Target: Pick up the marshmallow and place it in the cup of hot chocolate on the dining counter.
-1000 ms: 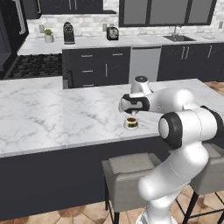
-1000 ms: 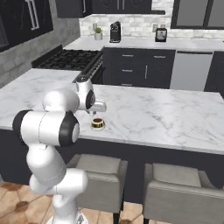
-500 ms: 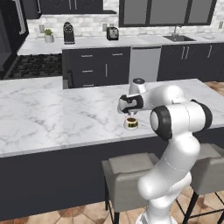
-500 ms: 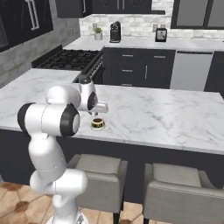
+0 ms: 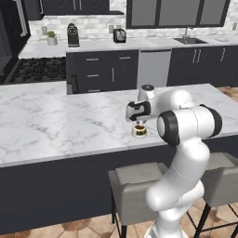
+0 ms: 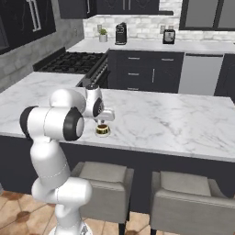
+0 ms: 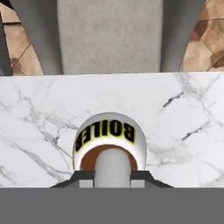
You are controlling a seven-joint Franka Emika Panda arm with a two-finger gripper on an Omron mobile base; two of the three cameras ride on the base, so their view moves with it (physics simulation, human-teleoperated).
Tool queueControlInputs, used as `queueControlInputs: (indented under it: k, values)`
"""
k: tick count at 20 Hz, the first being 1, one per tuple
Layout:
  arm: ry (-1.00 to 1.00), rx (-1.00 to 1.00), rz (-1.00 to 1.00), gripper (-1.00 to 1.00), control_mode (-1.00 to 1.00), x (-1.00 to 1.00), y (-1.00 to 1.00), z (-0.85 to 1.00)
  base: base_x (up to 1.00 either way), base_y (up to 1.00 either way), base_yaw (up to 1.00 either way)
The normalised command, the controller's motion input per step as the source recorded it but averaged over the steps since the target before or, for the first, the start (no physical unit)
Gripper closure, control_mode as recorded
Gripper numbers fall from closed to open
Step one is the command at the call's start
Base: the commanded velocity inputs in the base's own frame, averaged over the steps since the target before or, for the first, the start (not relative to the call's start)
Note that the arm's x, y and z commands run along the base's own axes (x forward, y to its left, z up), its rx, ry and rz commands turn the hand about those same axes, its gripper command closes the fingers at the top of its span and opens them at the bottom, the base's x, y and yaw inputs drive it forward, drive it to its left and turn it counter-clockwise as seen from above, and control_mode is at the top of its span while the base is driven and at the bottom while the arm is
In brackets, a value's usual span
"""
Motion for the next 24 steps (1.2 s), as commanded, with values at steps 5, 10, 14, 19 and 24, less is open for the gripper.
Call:
queueControlInputs:
  k: [5, 10, 14, 19, 24]
  values:
    - [0.0, 0.0, 0.0, 1.0, -1.0, 0.03, 0.0, -0.23, 0.0, 0.0, 0.0]
    - [0.0, 0.0, 0.0, 1.0, -1.0, 0.18, 0.0, -0.25, 0.0, 0.0, 0.0]
    - [0.0, 0.0, 0.0, 1.0, -1.0, 0.31, 0.0, -0.25, 0.0, 0.0, 0.0]
    - [0.0, 0.0, 0.0, -1.0, -1.0, 0.27, 0.0, -0.09, 0.0, 0.0, 0.0]
    - [0.0, 0.0, 0.0, -1.0, -1.0, 0.29, 0.0, 0.0, 0.0, 0.0, 0.0]
